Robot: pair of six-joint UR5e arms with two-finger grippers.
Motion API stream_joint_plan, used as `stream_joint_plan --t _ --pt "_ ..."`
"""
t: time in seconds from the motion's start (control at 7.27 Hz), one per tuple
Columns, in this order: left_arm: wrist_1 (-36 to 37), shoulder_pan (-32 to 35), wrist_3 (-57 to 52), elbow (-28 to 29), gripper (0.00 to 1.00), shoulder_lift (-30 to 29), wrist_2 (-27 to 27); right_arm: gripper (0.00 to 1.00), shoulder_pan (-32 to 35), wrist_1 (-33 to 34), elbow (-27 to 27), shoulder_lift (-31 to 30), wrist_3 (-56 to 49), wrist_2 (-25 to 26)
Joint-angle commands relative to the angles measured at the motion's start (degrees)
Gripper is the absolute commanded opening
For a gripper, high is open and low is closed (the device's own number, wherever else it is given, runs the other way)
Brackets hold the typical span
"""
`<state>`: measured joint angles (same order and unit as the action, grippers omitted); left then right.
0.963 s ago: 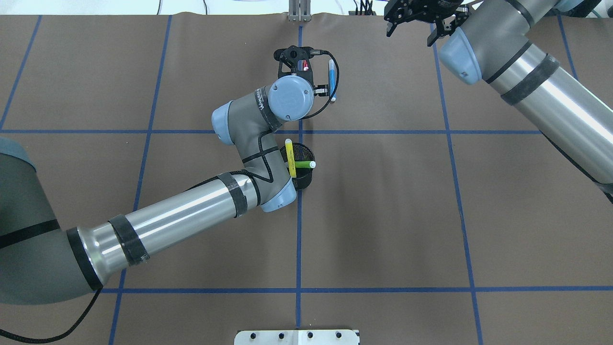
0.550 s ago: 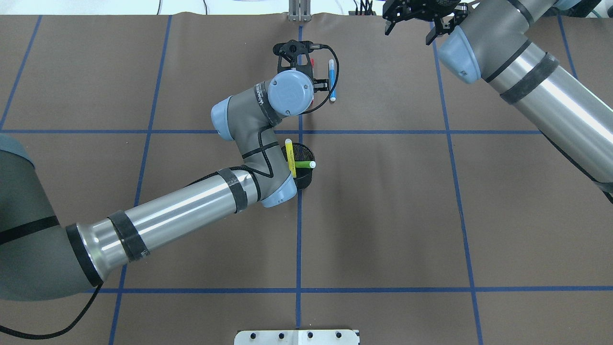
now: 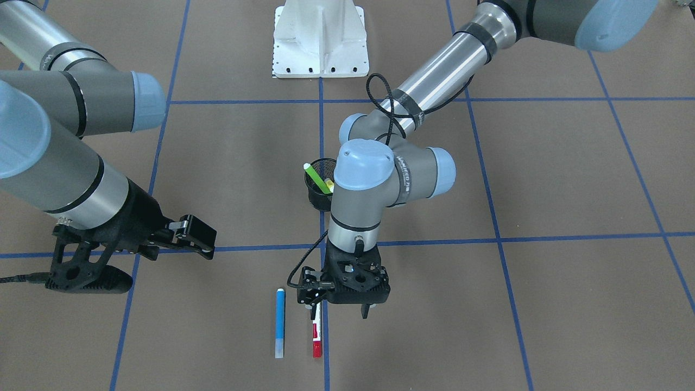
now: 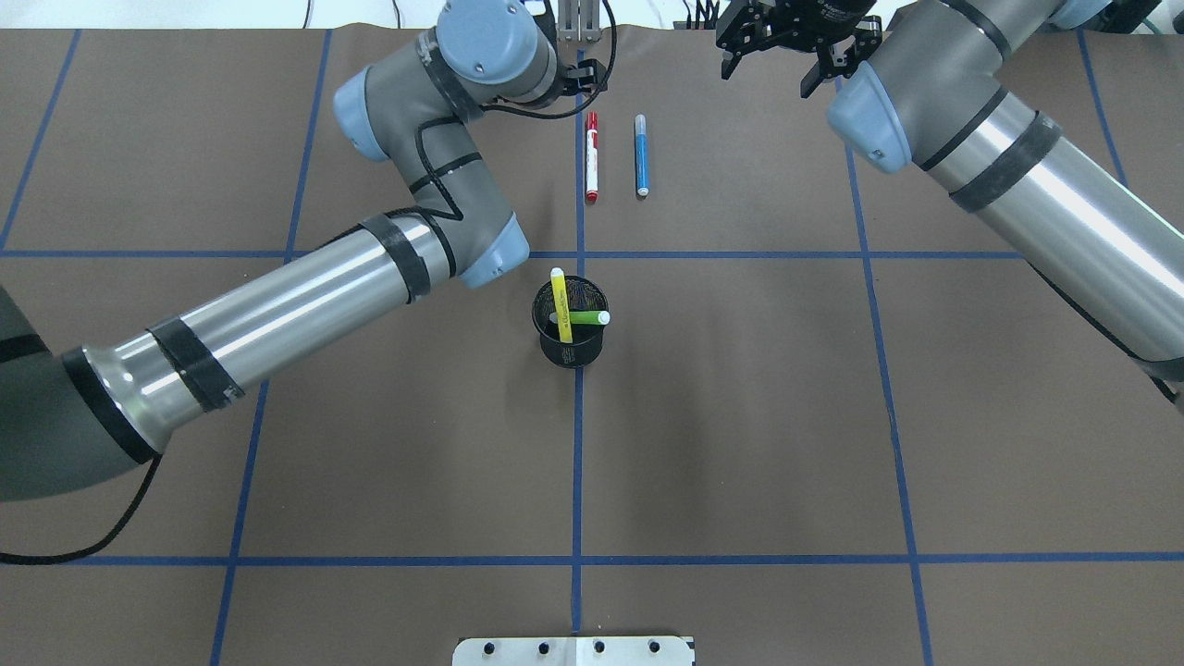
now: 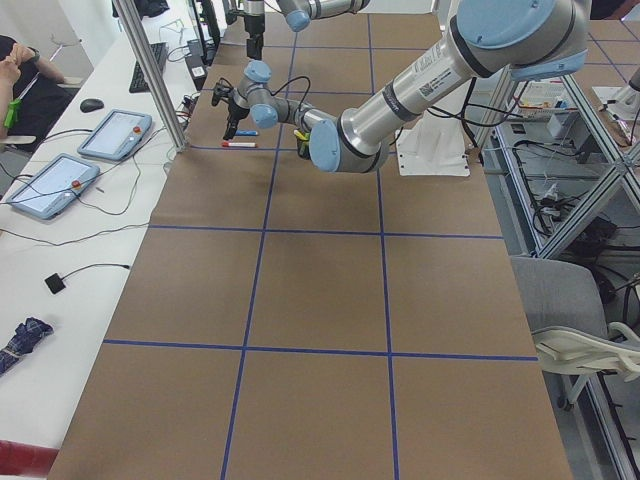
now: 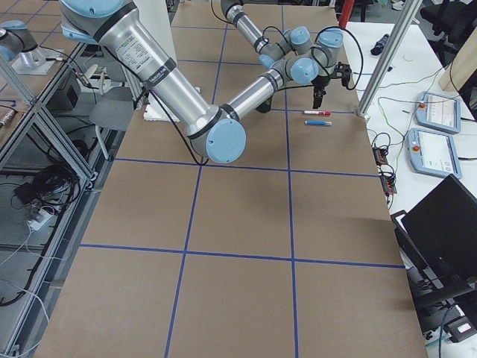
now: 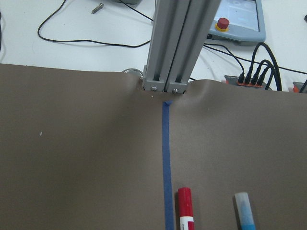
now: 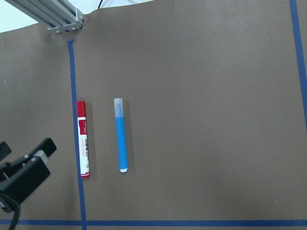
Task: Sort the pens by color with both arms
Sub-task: 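Withdraw the left arm while the right gripper moves toward the pen cup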
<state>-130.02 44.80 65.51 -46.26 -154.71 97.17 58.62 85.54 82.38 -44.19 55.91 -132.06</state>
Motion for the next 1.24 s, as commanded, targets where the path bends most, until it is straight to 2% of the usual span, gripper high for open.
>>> stream_joint_plan --t 0.0,0.28,0.55,0.83,1.1 --pt "4.9 6.9 -7.5 -0.1 0.99 0.8 11.5 1.00 -3.9 0.4 1.1 1.7 6.6 -0.7" --pt "5.9 10.8 -12.9 -1.5 0.99 4.2 17.5 1.00 -5.5 3.6 1.1 2.9 8.0 -2.0" --pt "6.0 14.5 -17.9 -6.4 0.99 10.7 22.4 1.00 -8.3 8.9 1.2 5.4 8.0 -2.5" --pt "6.0 16.2 -20.4 -6.7 0.99 11.9 23.4 1.00 -10.6 13.4 1.2 6.2 7.8 -4.6" --pt "6.0 17.2 -21.7 -6.7 0.99 12.0 23.4 1.00 -13.9 13.5 1.5 5.9 6.0 -4.6"
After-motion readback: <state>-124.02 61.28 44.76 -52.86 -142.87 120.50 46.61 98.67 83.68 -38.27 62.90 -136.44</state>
